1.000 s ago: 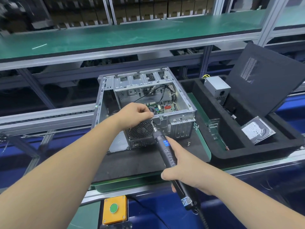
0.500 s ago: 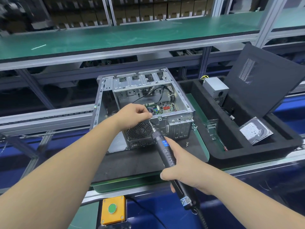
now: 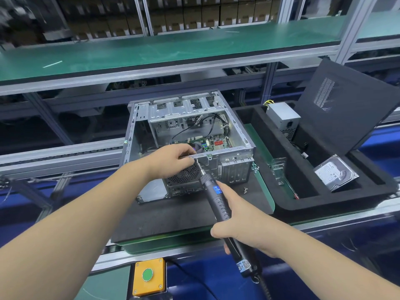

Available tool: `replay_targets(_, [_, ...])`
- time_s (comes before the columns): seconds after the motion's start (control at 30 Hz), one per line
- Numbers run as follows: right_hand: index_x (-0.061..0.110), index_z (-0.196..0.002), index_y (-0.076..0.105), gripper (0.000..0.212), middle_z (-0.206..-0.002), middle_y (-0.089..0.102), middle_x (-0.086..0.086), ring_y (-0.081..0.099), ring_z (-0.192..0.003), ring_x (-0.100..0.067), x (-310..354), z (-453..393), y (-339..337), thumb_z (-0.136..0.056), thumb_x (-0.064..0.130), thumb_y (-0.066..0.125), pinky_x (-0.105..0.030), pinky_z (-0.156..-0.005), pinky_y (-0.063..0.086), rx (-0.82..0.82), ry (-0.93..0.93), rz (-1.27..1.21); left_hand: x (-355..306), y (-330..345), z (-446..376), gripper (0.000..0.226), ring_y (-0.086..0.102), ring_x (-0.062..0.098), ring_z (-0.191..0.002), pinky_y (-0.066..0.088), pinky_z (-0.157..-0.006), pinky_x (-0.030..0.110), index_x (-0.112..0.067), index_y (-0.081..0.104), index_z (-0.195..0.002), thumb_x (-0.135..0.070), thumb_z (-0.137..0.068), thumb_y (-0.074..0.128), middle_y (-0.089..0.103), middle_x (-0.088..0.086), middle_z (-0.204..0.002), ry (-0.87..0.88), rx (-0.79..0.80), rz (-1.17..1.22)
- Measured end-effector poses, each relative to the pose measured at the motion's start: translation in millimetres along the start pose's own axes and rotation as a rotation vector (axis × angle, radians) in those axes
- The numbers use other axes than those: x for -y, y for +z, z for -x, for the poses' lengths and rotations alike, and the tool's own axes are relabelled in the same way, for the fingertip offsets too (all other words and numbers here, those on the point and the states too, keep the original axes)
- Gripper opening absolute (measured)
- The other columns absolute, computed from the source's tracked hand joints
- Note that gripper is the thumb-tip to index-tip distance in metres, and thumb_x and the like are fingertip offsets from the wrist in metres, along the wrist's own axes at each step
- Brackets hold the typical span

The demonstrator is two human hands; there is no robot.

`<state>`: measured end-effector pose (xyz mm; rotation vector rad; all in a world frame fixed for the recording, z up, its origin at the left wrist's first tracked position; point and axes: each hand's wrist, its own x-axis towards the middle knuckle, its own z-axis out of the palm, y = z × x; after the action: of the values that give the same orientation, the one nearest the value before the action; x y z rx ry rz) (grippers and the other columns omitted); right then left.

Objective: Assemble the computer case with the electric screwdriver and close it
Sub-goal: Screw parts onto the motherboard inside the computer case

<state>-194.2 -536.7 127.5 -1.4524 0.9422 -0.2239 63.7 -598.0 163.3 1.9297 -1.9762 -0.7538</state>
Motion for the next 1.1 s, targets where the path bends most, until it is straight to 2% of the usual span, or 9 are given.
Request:
replay_targets(0.23, [0.066,-0.153,0.014,0.108,-0.106,0.064,-0.011,0.069,-0.057,-0.024,-1.8,-2.3,-0.5,-0.077,0.016,0.073,-0.035,-0.059,0.059,0.004,0.001,0.004,4.7,0.2,-2.7,0.026,0.064,0.01,-0.109,0.05,-0.101,0.039,-0.033,0.062,-0.122,-0.043,-0.098,0.063,0.068,-0.012,-0.121,0.036,-0.003,-0.055])
replay_targets(0.47, [0.066,-0.151,0.019,0.106,-0.1,0.062,-0.011,0.067,-0.056,-0.025,-0.8,-1.5,-1.0,-0.077,0.014,0.073,-0.036,-0.059,0.059,0.011,-0.002,-0.018,7.0,3.5,-2.6,0.023,0.066,0.01,-0.102,0.053,-0.096,0.042,-0.038,0.061,-0.117,-0.044,-0.096,0.064,0.069,-0.014,-0.114,0.038,-0.032,-0.065])
replay_targets(0.6, [0.066,-0.151,0.019,0.105,-0.1,0.061,-0.011,0.066,-0.057,-0.023,-0.8,-2.1,-0.6,-0.076,0.016,0.073,-0.035,-0.059,0.059,0.005,-0.006,-0.006,6.0,3.5,-0.1,0.029,0.067,0.023,-0.104,0.053,-0.094,0.046,-0.055,0.049,-0.119,-0.044,-0.096,0.062,0.069,-0.007,-0.115,0.084,-0.025,-0.075])
replay_targets(0.67, [0.065,-0.152,0.018,0.106,-0.101,0.061,-0.012,0.066,-0.055,-0.026,-1.2,-2.8,0.1,-0.077,0.015,0.073,-0.033,-0.057,0.058,0.013,0.005,-0.025,6.4,3.7,2.3,0.034,0.067,0.026,-0.089,0.055,-0.087,0.046,-0.062,0.043,-0.119,-0.042,-0.097,0.059,0.071,-0.001,-0.1,0.115,-0.025,-0.113])
replay_targets(0.77, [0.065,-0.151,0.02,0.104,-0.099,0.059,-0.012,0.064,-0.054,-0.026,-1.3,-2.4,0.1,-0.076,0.014,0.072,-0.033,-0.055,0.057,0.011,0.003,-0.027,6.7,5.2,6.4,0.037,0.058,0.006,-0.07,0.049,-0.069,0.037,-0.064,0.041,-0.119,-0.035,-0.1,0.056,0.065,-0.023,-0.085,0.184,-0.064,-0.191])
replay_targets(0.83, [0.067,-0.149,0.022,0.103,-0.102,0.059,-0.012,0.064,-0.054,-0.025,-0.9,-1.5,-0.4,-0.077,0.014,0.072,-0.033,-0.054,0.057,0.015,0.008,-0.043,5.3,5.5,7.5,0.036,0.054,-0.001,-0.066,0.04,-0.062,0.031,-0.059,0.043,-0.121,-0.029,-0.103,0.054,0.049,-0.054,-0.092,0.229,-0.079,-0.228])
replay_targets(0.9, [0.065,-0.15,0.021,0.103,-0.104,0.059,-0.013,0.064,-0.055,-0.023,-0.9,-0.6,-0.9,-0.076,0.014,0.073,-0.032,-0.055,0.057,0.01,0.006,-0.038,4.7,5.2,7.7,0.035,0.054,0.001,-0.065,0.042,-0.064,0.033,-0.057,0.043,-0.121,-0.028,-0.104,0.053,0.04,-0.062,-0.097,0.248,-0.076,-0.256])
replay_targets(1.03, [0.06,-0.154,0.021,0.104,-0.102,0.057,-0.011,0.06,-0.056,-0.02,-0.4,0.3,-2.8,-0.076,0.015,0.073,-0.033,-0.056,0.057,-0.005,-0.001,-0.009,5.5,6.3,8.3,0.035,0.058,0.014,-0.075,0.051,-0.077,0.04,-0.059,0.041,-0.122,-0.031,-0.104,0.051,0.061,-0.021,-0.089,0.216,-0.078,-0.291])
replay_targets(1.1, [0.06,-0.153,0.021,0.104,-0.104,0.057,-0.012,0.061,-0.056,-0.022,0.9,1.0,-3.9,-0.076,0.014,0.073,-0.033,-0.056,0.056,0.005,0.007,-0.021,6.8,7.0,8.5,0.035,0.057,0.014,-0.079,0.052,-0.079,0.042,-0.059,0.04,-0.123,-0.031,-0.104,0.05,0.058,-0.015,-0.087,0.223,-0.083,-0.307])
